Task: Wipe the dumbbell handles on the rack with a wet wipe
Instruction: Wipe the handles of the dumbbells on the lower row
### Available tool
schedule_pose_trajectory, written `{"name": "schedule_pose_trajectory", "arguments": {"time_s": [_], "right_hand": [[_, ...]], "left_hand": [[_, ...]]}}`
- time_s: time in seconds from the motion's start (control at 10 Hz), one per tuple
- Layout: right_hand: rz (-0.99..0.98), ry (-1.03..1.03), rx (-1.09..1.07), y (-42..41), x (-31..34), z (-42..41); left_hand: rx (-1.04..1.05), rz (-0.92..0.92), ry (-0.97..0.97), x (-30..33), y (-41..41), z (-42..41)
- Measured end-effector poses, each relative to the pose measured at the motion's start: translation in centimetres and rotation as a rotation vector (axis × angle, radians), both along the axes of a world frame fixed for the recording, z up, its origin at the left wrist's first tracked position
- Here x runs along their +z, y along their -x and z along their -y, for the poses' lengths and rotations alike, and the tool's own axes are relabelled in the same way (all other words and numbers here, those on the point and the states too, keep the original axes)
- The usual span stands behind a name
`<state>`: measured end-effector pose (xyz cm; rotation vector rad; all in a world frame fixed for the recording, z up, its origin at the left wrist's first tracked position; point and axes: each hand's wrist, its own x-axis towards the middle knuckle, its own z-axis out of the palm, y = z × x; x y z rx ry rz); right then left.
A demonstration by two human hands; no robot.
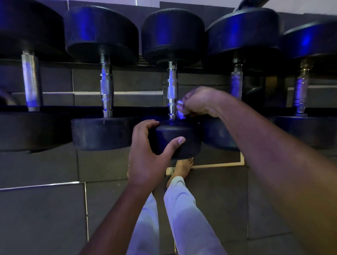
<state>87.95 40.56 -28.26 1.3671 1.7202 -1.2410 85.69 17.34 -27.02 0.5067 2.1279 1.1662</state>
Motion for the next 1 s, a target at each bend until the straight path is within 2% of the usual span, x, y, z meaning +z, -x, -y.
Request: {"name": "schedule_pose_trajectory", "arguments": {"time_s": [0.1,0.2,0.3,0.4,0.5,0.6,0.7,0.8,1.0], "right_hand": [[0.038,0.005,0.116,0.2,0.9,-0.5],[-0.021,-0.001,0.171,0.9,3.1,-1.4],[-0.291,-0.068,0.155,2.8,5.3,-2.1],[-0.604,-0.414,0.196,4.5,5.7,-1.8],[-0.496,-0.823,0.688,5.2,5.0,-1.3],[-0.391,-0.934,1.017,5.7,4.2,-1.5],[-0.359,-0.918,1.163,6.2,4.5,-2.1],[-0.242,-0.829,1.238,6.3,5.2,-2.3],[-0.176,-0.757,1.192,7.2,5.0,-1.7]], "left_hand": [[-0.002,0.004,0.004,0.0,0.0,0.1],[-0.001,0.008,0.009,0.0,0.0,0.0],[-0.003,-0.001,0.007,-0.1,0.0,0.0],[-0.007,0.004,0.004,-0.1,0.1,0.0],[-0.002,0.014,-0.001,0.0,0.1,0.0],[0.004,0.013,-0.006,-0.1,0.0,0.0],[0.001,0.014,-0.004,-0.2,0.0,0.0],[0.0,0.0,-0.005,-0.2,0.0,0.2],[0.01,0.013,-0.016,-0.2,-0.1,0.2]]}}
